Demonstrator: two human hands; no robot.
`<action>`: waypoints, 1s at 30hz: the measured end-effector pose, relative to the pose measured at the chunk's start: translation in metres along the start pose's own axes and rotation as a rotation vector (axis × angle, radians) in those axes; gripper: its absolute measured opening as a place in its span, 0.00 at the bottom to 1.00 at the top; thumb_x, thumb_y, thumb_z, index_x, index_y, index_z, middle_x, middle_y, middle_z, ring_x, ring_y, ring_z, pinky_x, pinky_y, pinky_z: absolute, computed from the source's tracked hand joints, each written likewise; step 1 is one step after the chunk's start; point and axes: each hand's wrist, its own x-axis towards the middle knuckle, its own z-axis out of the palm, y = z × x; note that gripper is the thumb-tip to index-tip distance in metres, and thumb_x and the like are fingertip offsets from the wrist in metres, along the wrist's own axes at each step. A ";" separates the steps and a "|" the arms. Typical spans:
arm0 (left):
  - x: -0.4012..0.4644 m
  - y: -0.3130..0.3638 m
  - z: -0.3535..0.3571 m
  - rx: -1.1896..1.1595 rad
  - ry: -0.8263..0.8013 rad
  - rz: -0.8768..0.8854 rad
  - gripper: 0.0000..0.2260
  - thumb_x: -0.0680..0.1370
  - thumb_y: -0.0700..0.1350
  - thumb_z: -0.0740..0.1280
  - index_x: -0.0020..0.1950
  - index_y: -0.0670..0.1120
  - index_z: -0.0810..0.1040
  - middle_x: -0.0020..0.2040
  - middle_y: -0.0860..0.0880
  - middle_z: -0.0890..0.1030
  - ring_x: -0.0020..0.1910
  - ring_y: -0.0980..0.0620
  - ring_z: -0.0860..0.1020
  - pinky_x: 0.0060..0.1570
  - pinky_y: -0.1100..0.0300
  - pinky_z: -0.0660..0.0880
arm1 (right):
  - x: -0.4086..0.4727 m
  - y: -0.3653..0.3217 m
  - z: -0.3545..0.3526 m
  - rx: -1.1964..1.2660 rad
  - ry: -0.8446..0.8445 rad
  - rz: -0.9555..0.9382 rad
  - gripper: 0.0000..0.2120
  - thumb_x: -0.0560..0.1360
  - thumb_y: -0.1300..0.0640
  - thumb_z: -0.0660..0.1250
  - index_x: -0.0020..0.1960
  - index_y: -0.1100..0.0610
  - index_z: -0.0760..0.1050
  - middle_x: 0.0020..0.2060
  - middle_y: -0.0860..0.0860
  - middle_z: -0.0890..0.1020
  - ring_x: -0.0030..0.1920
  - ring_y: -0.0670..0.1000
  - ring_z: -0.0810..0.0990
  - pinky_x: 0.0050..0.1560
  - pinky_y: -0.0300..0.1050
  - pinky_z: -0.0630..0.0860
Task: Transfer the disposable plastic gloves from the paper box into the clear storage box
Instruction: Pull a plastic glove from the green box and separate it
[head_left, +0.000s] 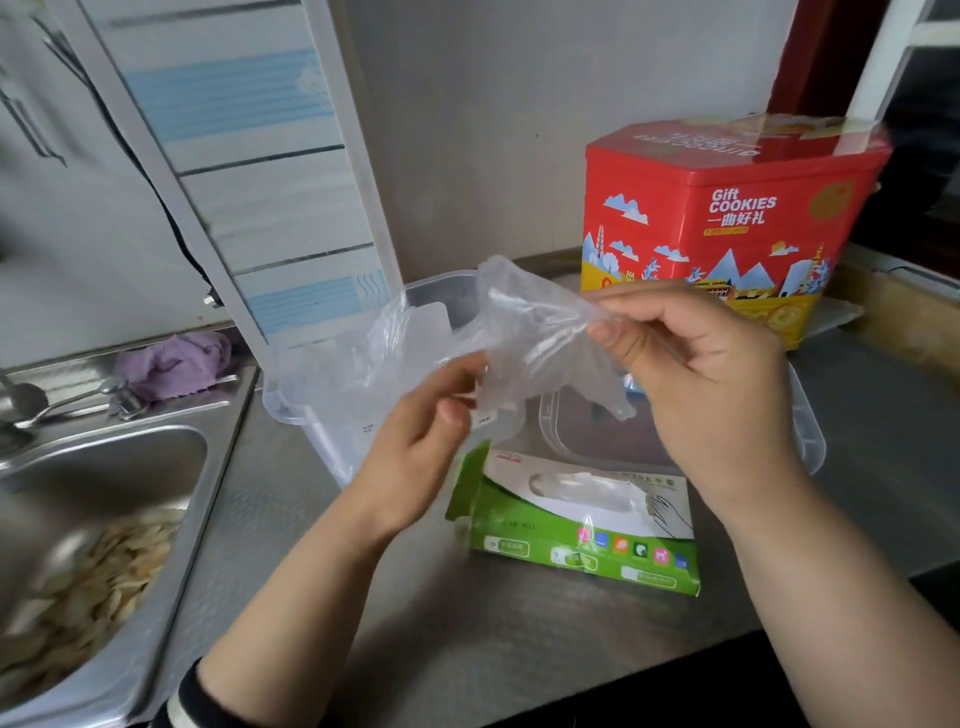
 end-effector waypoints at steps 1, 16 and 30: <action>0.002 0.006 -0.002 -0.029 0.081 0.019 0.43 0.70 0.77 0.51 0.65 0.43 0.75 0.59 0.46 0.80 0.61 0.47 0.77 0.62 0.47 0.73 | 0.000 0.001 -0.001 -0.025 -0.010 -0.020 0.06 0.75 0.59 0.69 0.52 0.57 0.80 0.48 0.48 0.83 0.52 0.44 0.81 0.55 0.38 0.76; 0.073 0.054 -0.033 0.064 0.572 0.178 0.15 0.79 0.37 0.66 0.63 0.47 0.69 0.43 0.51 0.82 0.32 0.56 0.79 0.30 0.64 0.73 | -0.011 0.019 0.007 -0.685 0.023 -0.189 0.28 0.73 0.49 0.71 0.69 0.57 0.70 0.65 0.55 0.74 0.65 0.55 0.69 0.68 0.54 0.65; 0.082 0.002 -0.078 1.187 0.208 -0.554 0.13 0.80 0.44 0.58 0.61 0.39 0.74 0.61 0.39 0.74 0.57 0.37 0.74 0.48 0.52 0.67 | -0.032 0.041 0.019 -0.697 -0.256 0.086 0.24 0.73 0.51 0.70 0.67 0.54 0.72 0.63 0.52 0.75 0.64 0.55 0.72 0.63 0.53 0.70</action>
